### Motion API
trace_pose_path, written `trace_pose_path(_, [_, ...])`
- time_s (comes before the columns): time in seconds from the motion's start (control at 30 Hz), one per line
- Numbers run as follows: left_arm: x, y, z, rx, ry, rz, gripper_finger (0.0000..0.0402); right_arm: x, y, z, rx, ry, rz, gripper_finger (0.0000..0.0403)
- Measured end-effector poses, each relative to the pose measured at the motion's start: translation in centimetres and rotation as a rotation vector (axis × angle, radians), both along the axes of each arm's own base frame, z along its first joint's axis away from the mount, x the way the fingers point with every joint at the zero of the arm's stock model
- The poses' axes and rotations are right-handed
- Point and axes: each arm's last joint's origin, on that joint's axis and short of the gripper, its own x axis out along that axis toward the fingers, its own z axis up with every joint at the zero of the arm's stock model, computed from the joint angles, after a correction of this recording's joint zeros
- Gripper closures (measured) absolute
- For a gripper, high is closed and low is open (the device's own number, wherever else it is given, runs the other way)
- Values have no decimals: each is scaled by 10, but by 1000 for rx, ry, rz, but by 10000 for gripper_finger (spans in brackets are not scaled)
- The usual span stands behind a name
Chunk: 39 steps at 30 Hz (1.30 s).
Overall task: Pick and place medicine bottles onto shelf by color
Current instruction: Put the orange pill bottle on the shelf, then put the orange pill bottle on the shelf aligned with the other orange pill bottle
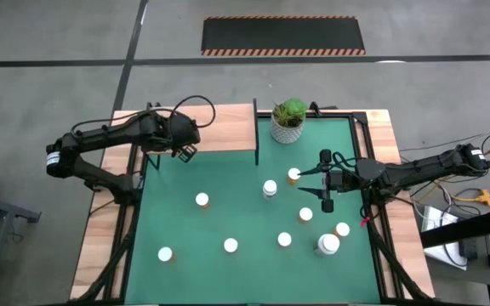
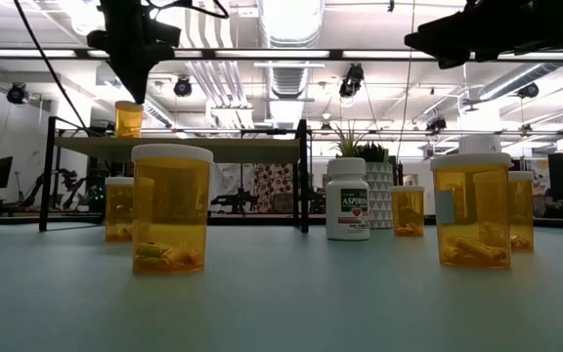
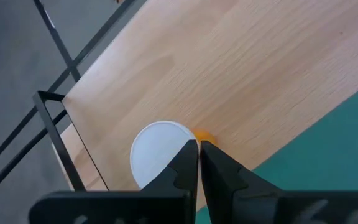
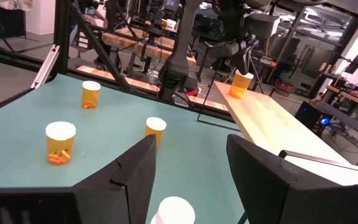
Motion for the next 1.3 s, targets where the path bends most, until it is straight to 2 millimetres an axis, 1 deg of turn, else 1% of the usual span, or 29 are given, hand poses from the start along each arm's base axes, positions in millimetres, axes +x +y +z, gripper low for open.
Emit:
trace_pose_path(0.13, [-2, -1, 0, -6, 18, 6, 402, 0, 0, 0, 0, 0, 0, 216])
trace_pose_path(0.53, [-17, -5, 0, -40, 89, 86, 402, 0, 0, 0, 0, 0, 0, 216])
trace_pose_path(0.8, [-18, -5, 1, -34, 96, 88, 402, 0, 0, 0, -1, 0, 0, 216])
trace_pose_path(0.9, [-18, -5, 5, -30, 79, 86, 402, 0, 0, 0, -2, 0, 0, 216])
trace_pose_path(1.03, [-17, -5, 15, -41, 27, 80, 402, 0, 0, 0, -11, -1, 0, 216])
trace_pose_path(1.13, [-10, -10, 23, -94, -53, 19, 402, 0, 0, 0, -14, -1, 0, 216])
trace_pose_path(1.3, [13, -29, 30, -198, -220, -215, 402, 0, 0, 0, -20, -2, 0, 216])
